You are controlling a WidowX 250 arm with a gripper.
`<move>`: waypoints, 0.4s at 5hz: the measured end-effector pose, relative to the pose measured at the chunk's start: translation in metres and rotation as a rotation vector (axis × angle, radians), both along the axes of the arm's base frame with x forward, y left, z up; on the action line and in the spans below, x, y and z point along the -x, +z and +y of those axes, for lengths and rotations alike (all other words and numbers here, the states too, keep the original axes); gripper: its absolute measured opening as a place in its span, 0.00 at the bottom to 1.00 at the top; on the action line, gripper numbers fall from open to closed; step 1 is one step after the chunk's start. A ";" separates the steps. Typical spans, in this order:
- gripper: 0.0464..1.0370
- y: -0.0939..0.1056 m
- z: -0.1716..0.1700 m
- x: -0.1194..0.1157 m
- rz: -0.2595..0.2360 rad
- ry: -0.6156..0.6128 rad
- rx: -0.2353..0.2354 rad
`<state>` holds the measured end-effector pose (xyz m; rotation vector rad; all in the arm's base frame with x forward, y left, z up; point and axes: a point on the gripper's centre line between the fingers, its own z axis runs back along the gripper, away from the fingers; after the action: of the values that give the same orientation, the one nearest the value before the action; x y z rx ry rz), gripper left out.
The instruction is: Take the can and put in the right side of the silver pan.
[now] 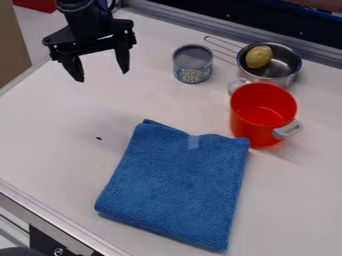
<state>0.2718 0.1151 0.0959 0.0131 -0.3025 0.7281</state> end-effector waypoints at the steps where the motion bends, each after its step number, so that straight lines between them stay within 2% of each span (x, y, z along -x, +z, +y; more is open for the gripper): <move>1: 0.96 -0.007 -0.001 0.002 0.021 -0.001 0.009; 2: 0.96 -0.013 0.001 -0.021 -0.015 -0.078 -0.033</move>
<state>0.2932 0.1157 0.0830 0.0268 -0.3271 0.6465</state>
